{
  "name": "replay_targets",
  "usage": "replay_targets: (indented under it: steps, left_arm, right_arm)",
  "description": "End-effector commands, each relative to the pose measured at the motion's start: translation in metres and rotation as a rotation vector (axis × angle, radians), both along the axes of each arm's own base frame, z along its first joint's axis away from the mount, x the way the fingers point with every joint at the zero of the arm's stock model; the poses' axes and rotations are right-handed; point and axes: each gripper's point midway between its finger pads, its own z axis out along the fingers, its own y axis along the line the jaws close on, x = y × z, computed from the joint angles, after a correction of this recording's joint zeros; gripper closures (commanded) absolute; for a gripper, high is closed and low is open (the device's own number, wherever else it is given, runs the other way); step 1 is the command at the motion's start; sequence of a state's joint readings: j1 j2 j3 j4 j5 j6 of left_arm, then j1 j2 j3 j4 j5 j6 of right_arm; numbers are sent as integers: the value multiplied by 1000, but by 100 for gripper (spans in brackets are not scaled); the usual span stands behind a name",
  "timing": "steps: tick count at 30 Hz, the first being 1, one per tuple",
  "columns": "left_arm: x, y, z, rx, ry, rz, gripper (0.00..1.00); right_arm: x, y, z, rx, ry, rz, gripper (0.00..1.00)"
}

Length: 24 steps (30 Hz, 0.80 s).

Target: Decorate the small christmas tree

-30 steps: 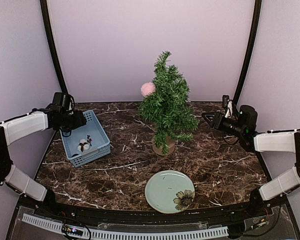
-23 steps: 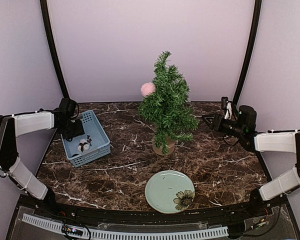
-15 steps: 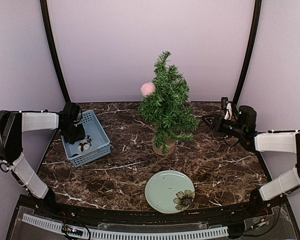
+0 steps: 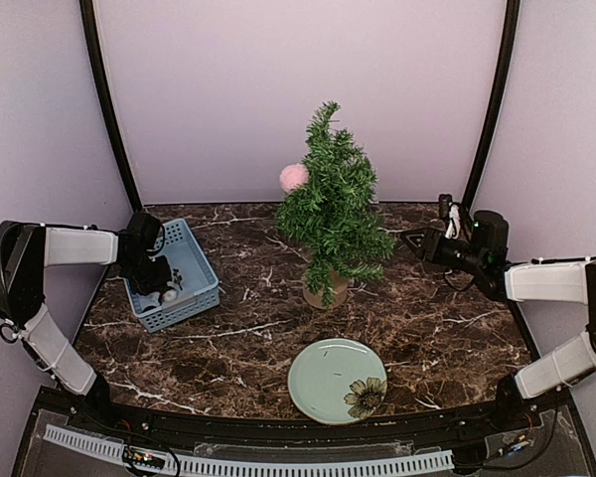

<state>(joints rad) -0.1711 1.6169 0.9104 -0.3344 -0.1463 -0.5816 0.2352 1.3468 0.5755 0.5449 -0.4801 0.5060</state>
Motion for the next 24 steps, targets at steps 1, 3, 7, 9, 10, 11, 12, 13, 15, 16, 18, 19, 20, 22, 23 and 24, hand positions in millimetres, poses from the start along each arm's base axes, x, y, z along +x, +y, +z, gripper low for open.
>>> replay_targets:
  steps: [1,3,7,9,10,11,12,13,15,16,18,19,20,22,23,24]
  left_arm:
    - [-7,-5,17,5,-34,-9,86]
    - [-8,-6,18,9,-33,-13,86]
    - [-10,-6,17,27,-27,-15,87]
    - [-10,-5,17,35,-28,-16,84]
    - [-9,-4,16,43,-28,-15,83]
    - [-8,-4,16,46,-28,-15,82]
    - [-7,-2,15,58,-25,-16,82]
    - [-6,-2,14,63,-23,-17,82]
    - [-2,0,11,82,-20,-22,82]
    - [1,1,10,93,-19,-27,82]
    - [6,0,8,103,-15,-38,82]
    - [7,0,6,105,-10,-40,82]
    - [8,-1,3,106,-1,-45,82]
    - [7,-1,-4,103,14,-48,81]
    - [8,-2,-5,101,13,-49,81]
    - [7,-2,-10,100,24,-51,82]
  right_arm:
    - [6,1,10,12,-41,5,52]
    - [6,2,11,14,-41,8,52]
    - [5,2,10,16,-40,9,52]
    - [5,1,9,14,-37,8,52]
    - [5,2,9,14,-37,10,52]
    - [5,2,9,14,-37,10,52]
    - [5,2,9,15,-37,12,52]
    - [5,2,9,15,-37,10,52]
    - [5,2,9,14,-37,11,52]
    - [5,2,9,14,-37,11,52]
    - [5,2,8,14,-34,12,52]
    - [5,2,8,15,-33,12,52]
    - [5,2,8,14,-33,10,52]
    - [5,1,9,12,-36,8,52]
    - [5,1,9,11,-36,8,52]
    - [5,1,8,11,-34,7,52]
